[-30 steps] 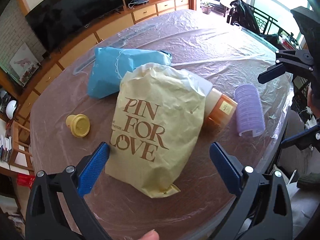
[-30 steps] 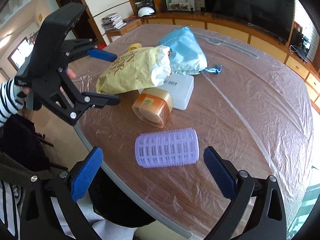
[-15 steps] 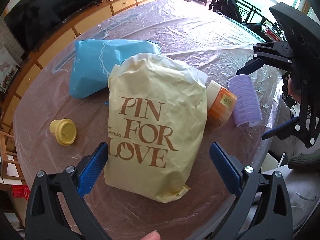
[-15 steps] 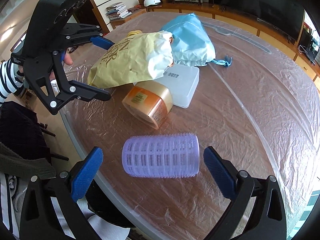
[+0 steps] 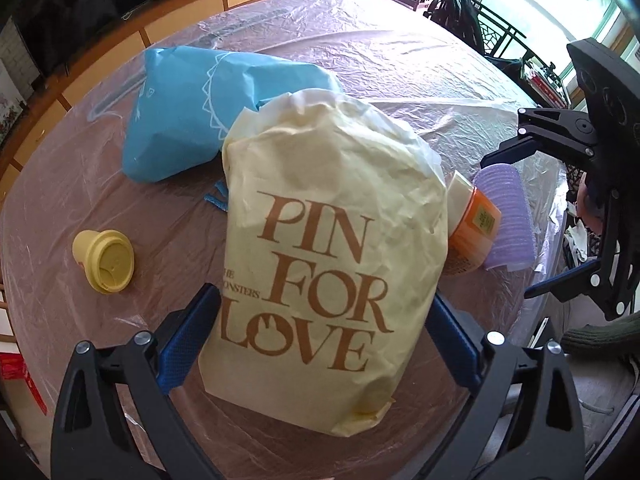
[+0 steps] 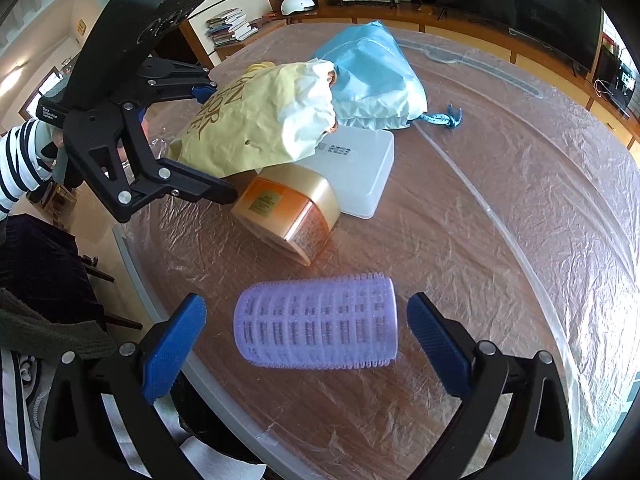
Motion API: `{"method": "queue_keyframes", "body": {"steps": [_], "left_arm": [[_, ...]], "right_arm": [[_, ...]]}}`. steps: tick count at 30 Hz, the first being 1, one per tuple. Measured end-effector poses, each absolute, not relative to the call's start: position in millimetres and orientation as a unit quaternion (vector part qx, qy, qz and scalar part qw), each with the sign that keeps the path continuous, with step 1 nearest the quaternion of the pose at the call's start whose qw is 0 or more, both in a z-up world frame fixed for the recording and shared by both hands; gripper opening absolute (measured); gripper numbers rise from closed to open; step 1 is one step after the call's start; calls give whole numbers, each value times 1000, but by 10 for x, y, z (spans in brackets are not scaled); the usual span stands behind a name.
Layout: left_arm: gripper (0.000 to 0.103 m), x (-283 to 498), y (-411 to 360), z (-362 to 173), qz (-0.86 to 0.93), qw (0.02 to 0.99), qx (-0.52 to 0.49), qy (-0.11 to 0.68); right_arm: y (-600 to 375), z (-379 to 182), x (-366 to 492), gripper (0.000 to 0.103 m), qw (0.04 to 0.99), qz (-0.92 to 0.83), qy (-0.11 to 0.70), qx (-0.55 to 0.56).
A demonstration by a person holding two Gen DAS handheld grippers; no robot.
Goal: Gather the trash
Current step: 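Grasp the PIN FOR LOVE bag with the left tool while the right tool grasps the lavender curler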
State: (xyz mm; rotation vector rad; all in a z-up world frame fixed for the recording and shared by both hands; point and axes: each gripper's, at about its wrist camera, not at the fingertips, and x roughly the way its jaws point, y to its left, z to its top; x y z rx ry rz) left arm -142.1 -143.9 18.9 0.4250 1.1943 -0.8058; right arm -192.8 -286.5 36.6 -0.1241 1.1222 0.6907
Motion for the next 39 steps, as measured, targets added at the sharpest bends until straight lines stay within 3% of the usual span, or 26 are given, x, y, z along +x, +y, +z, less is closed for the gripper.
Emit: {"method": "queue_keyframes", "body": {"steps": [9,11,20,39], "left_arm": [[78,-1445,-1306,224,-372,731,145,553],[76,-1446,-1271,222,-369,734,136,554],[61,-1557,-1111,367,-340,766,116,533],[58,-2125,-959,641,-227,852,40,470]], "right_arm": [[-2948,324,-2010,81,792,315,521,-47],[-2985,324,-2017,70,796,310,518,-41],[-3079,470,-2141,70,822,293,488,-27],[-3281,974,-2504,70,879,228,417,50]]}}
